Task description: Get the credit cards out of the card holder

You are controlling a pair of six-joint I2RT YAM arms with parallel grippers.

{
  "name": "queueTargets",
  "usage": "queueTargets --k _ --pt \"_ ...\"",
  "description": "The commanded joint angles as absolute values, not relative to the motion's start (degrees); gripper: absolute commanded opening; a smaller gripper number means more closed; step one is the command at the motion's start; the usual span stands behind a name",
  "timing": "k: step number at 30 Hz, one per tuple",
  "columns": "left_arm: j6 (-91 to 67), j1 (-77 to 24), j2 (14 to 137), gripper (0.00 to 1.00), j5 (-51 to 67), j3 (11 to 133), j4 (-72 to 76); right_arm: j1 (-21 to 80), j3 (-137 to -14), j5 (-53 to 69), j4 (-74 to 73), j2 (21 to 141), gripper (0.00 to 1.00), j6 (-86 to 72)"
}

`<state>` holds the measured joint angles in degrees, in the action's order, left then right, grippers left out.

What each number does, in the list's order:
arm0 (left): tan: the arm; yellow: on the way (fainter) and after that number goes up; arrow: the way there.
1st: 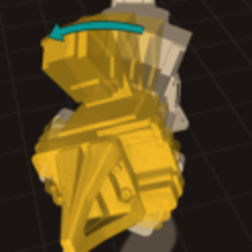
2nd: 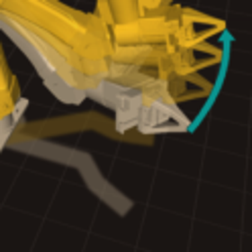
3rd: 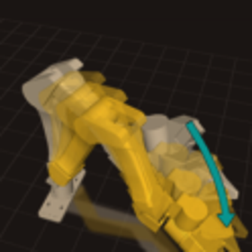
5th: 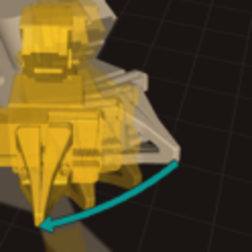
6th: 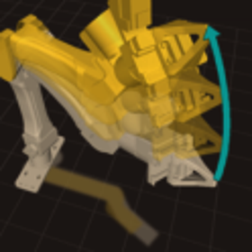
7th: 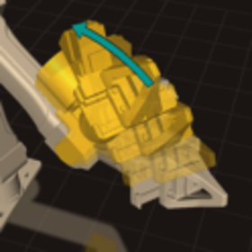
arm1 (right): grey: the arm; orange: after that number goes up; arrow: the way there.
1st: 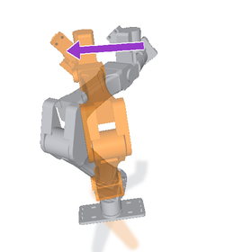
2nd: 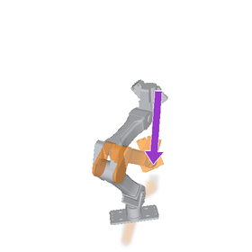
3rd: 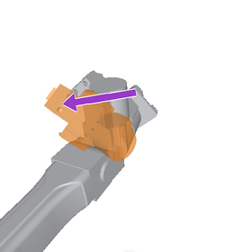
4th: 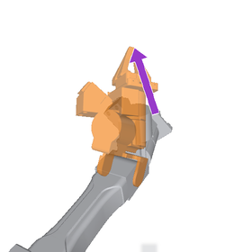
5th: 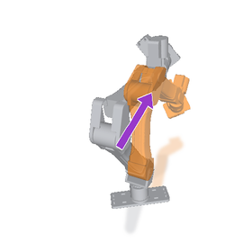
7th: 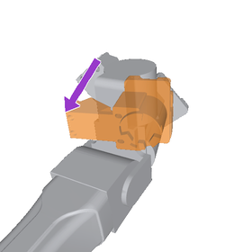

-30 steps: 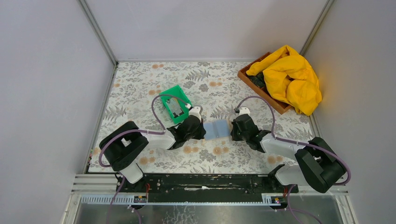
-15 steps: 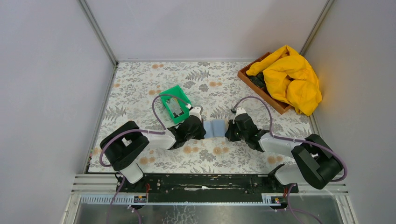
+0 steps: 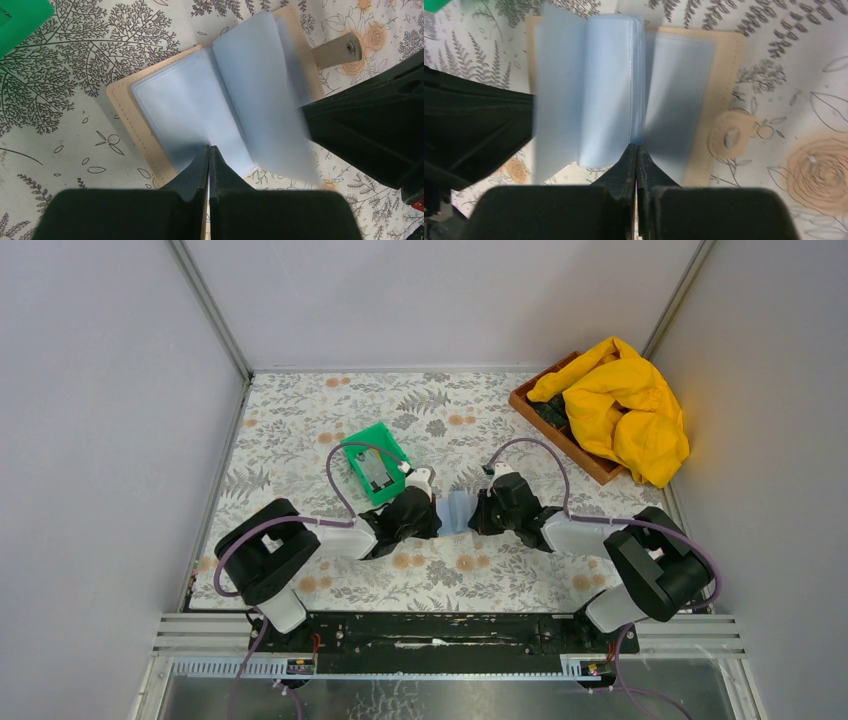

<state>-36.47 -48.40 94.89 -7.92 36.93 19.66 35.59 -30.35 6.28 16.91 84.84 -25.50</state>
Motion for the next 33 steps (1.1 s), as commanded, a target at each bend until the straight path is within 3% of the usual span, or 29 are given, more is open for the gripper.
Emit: queueTargets --k 1,11,25,33 --pt "-36.3 -47.9 95.7 0.00 -7.6 38.1 18.3 35.5 -33.9 10.1 19.8 87.1 0.00 -27.1" --pt "-36.3 -47.6 93.9 0.00 -7.9 37.4 18.6 35.9 -35.5 13.4 21.2 83.6 0.00 -29.0" --pt "-36.4 -49.7 69.8 0.00 -14.6 30.3 14.8 38.0 -38.3 14.6 21.3 85.8 0.00 -29.9" --pt "-34.2 -49.7 75.0 0.00 -10.3 32.9 17.0 38.5 -38.9 9.0 17.1 82.9 0.00 -29.6"
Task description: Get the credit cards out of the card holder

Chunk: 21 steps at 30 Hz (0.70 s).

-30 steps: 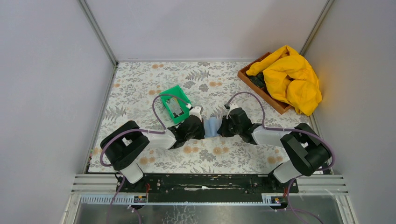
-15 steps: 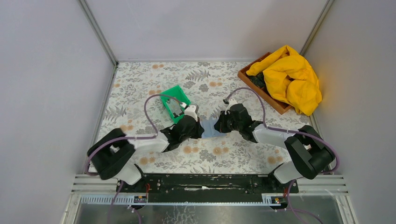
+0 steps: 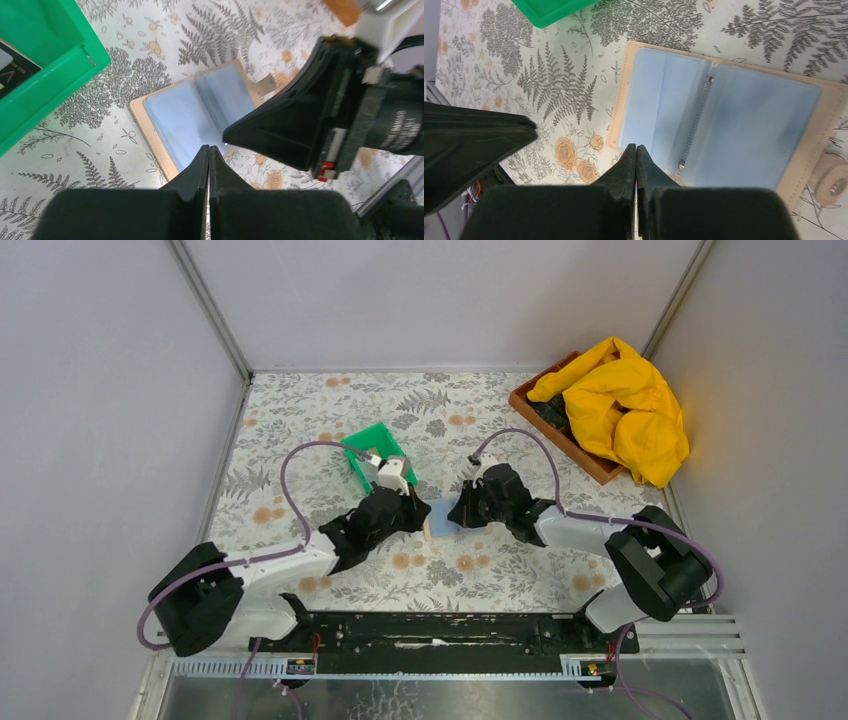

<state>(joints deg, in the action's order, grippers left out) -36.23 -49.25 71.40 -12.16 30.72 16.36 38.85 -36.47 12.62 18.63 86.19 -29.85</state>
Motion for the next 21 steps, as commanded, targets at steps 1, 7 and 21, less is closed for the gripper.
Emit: queueTargets --k 1,7,21 --pt "-34.0 -49.7 76.7 0.00 -9.5 33.8 17.0 37.5 -38.9 8.9 15.8 82.1 0.00 -29.2" --pt "-36.3 -49.7 87.6 0.00 -2.7 35.6 21.1 29.2 -36.3 11.9 13.5 79.3 0.00 -28.6" --pt "-34.8 -49.6 97.3 0.00 -4.1 39.3 14.9 27.8 -31.5 9.8 17.0 83.5 0.00 -27.0"
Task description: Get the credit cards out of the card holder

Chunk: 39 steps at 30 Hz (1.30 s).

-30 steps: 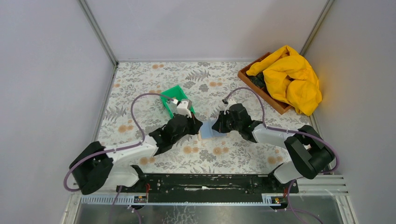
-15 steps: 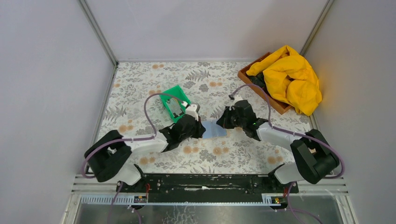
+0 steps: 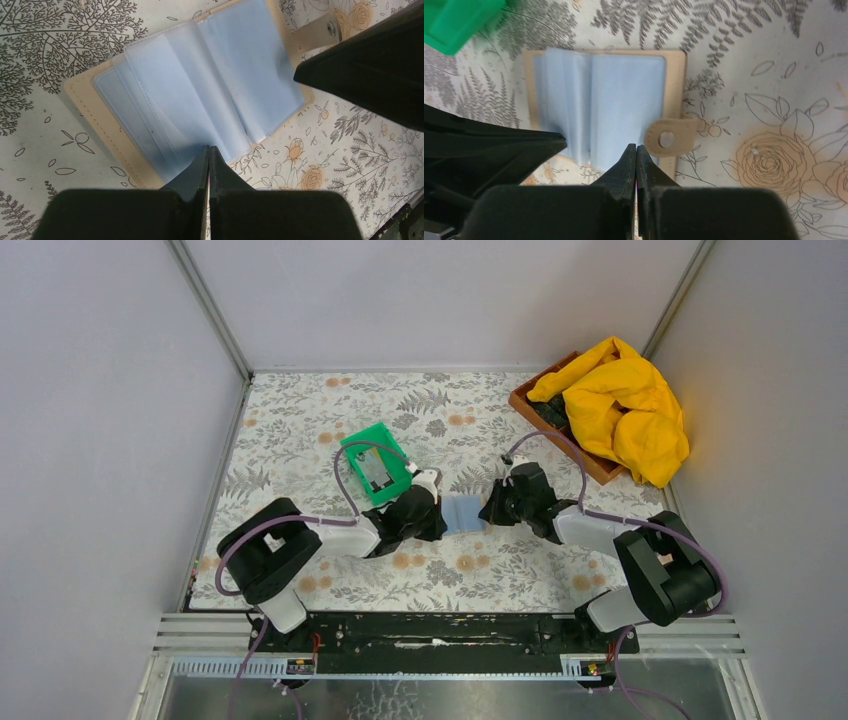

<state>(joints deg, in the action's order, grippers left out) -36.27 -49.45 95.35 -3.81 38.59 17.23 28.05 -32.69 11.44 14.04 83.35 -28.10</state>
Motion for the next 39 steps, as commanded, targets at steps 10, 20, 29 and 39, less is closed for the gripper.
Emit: queueTargets --k 10,20,29,39 --pt "-34.9 -49.4 98.2 0.00 -3.3 39.9 14.2 27.7 -31.5 7.5 15.5 83.6 0.00 -25.1" --pt "-35.3 -48.7 98.4 0.00 -2.3 39.7 14.0 27.5 -31.2 6.9 14.7 84.6 0.00 -24.8" --pt "-35.8 -48.2 98.6 0.00 -1.2 39.5 13.9 27.4 -31.4 9.8 15.4 87.9 0.01 -24.6" --pt "-35.7 -47.8 100.1 0.00 -0.1 40.2 13.7 27.8 -31.6 15.9 19.3 89.0 0.01 -26.9"
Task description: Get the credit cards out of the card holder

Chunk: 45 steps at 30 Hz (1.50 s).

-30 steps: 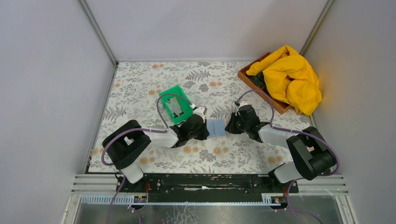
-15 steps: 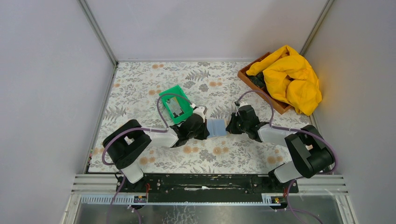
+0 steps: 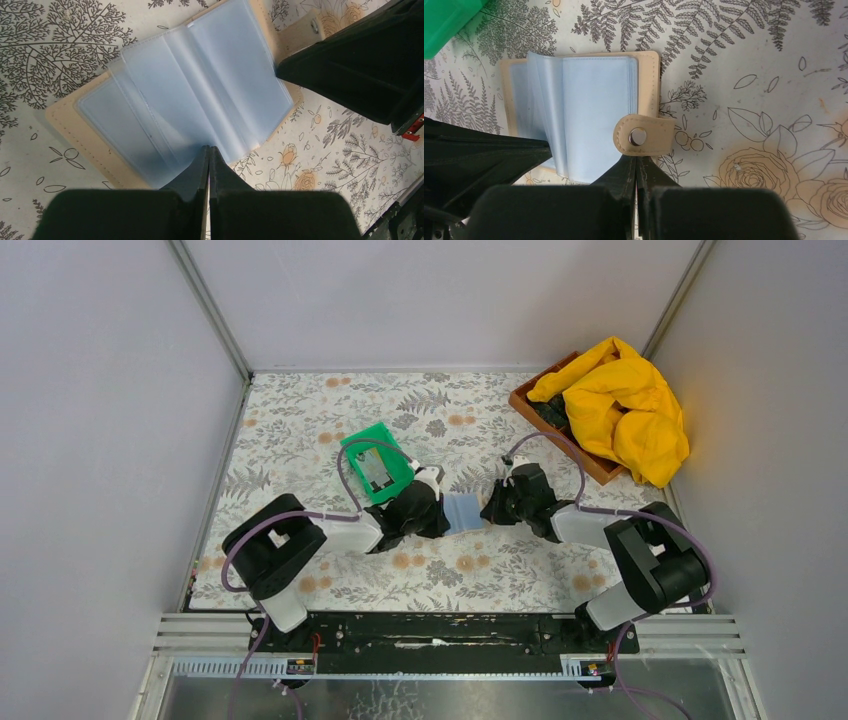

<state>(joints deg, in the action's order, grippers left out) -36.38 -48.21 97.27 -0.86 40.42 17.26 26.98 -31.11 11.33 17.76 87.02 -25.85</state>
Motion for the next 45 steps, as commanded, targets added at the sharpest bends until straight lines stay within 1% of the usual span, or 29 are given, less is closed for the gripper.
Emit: queueTargets --k 1,7,26,30,37,42,45 --pt "-35.7 -47.8 100.1 0.00 -0.1 40.2 13.7 28.1 -31.7 16.1 19.5 89.2 0.01 -27.0" --pt "-35.7 -47.6 100.3 0.00 0.0 40.3 13.6 30.2 -32.4 16.5 20.7 90.8 0.01 -28.1" --pt "-36.1 -47.5 99.5 0.00 0.5 39.7 13.6 33.9 -36.7 18.3 21.8 90.4 0.01 -31.2" --pt "-36.2 -47.5 96.6 0.00 -0.5 39.5 12.0 34.7 -38.3 18.0 21.0 90.4 0.02 -31.3" --pt "-34.9 -47.5 89.1 0.00 -6.6 37.9 5.4 36.2 -39.3 17.7 21.1 91.3 0.01 -31.6" --pt "-35.8 -47.5 83.8 0.00 -8.7 33.8 5.0 37.3 -39.3 17.8 22.5 91.9 0.02 -32.3" --pt "-35.7 -47.5 79.6 0.00 -8.7 30.8 7.5 37.4 -38.7 17.1 22.7 90.0 0.01 -32.0"
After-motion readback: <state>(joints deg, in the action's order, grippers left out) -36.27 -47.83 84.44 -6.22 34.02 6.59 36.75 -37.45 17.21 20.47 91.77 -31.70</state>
